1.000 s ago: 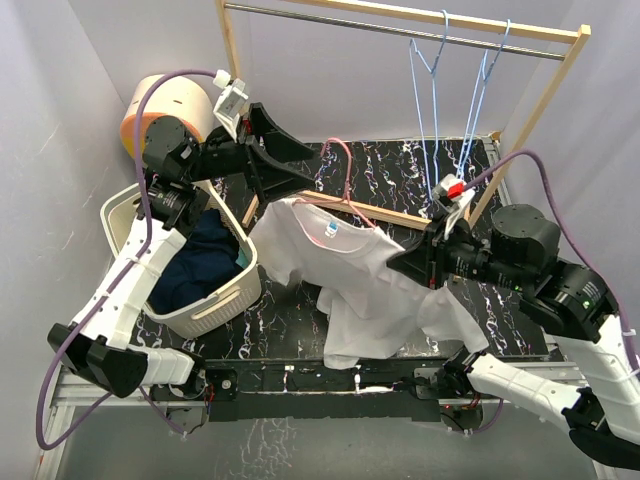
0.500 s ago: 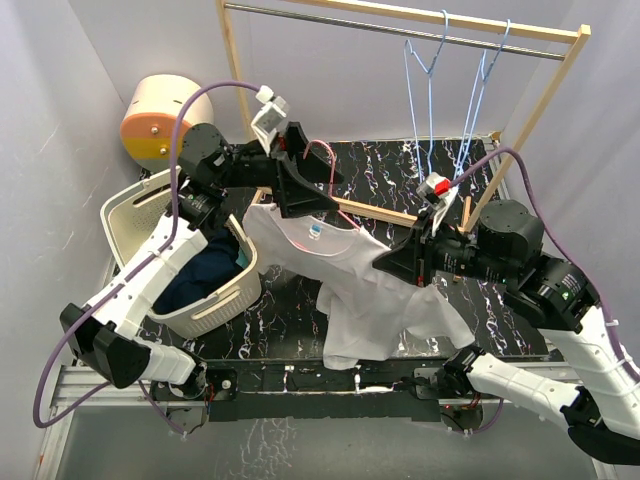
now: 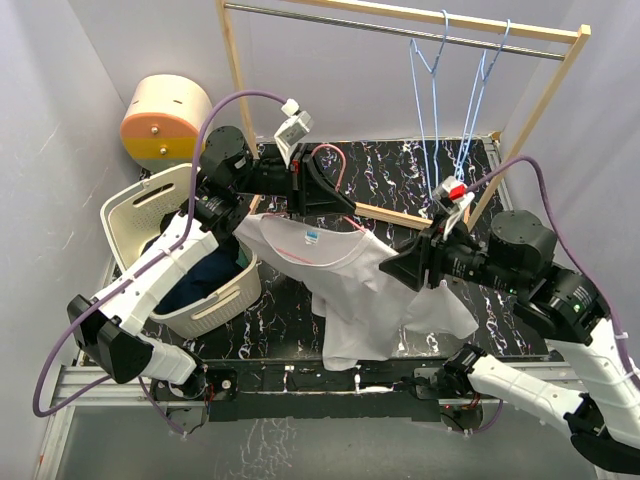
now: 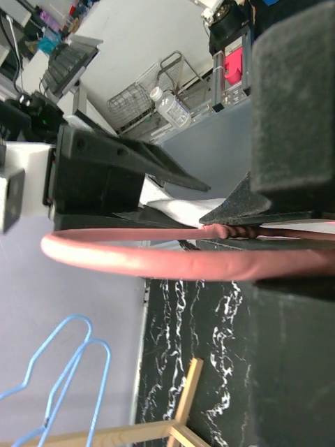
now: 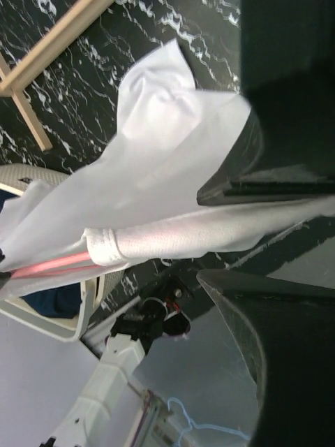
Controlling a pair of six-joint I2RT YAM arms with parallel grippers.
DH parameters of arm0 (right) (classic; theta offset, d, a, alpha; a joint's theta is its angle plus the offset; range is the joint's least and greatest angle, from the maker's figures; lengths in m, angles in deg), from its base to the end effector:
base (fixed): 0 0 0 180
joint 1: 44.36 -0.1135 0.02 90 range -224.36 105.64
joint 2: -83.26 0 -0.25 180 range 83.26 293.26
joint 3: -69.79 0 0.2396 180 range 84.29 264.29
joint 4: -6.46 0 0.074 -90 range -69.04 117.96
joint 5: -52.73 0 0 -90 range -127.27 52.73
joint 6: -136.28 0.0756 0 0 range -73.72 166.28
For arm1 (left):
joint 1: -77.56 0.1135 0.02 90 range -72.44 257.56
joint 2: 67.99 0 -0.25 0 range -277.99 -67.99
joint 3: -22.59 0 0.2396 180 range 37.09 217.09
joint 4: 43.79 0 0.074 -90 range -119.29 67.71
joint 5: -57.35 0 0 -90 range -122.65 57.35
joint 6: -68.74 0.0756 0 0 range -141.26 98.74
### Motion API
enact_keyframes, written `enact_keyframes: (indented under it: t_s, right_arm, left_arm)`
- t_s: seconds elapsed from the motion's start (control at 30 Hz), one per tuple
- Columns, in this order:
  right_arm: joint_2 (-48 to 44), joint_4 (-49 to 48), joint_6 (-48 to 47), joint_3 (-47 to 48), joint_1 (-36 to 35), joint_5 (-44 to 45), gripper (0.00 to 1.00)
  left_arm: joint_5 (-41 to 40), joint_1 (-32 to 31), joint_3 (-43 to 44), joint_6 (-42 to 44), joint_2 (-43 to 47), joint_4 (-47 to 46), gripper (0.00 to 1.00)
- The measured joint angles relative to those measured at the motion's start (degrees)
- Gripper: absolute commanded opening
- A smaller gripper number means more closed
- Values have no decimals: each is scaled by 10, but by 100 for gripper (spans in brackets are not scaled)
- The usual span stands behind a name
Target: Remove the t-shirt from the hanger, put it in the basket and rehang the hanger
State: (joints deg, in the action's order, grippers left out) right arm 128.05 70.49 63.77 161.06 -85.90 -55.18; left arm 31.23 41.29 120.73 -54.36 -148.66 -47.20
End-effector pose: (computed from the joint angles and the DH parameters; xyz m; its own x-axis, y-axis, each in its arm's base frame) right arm 0.0944 0.1147 0.4194 -0.4709 -0.0351 -0.8815 -0.7433 0.5539 0.3750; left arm 0.2084 -0.2371 0.4704 -0.2709 -0.0994 -0.9575 0.9417 -0.2336 -0.2422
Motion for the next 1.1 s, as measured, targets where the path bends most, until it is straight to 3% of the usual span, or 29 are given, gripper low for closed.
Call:
enact_keyframes:
  t_s: [0.1, 0.33, 0.7, 0.93, 1.1]
  right_arm:
    - [-21, 10, 5, -8, 0, 25, 63]
    - [-95, 67, 19, -11, 0, 75, 65]
    - [-123, 105, 24, -56, 0, 141, 74]
    - [-103, 116, 1, 41, 0, 125, 67]
    - [-102, 114, -24, 86, 0, 88, 78]
  left_arm:
    - [-14, 0, 5, 37, 1, 48, 0]
    - [-57, 0, 40, 117, 13, 157, 0]
    - [-48, 1, 94, 135, 53, 193, 0]
    - [-43, 1, 94, 155, 80, 241, 0]
    - [-38, 1, 94, 160, 94, 258, 0]
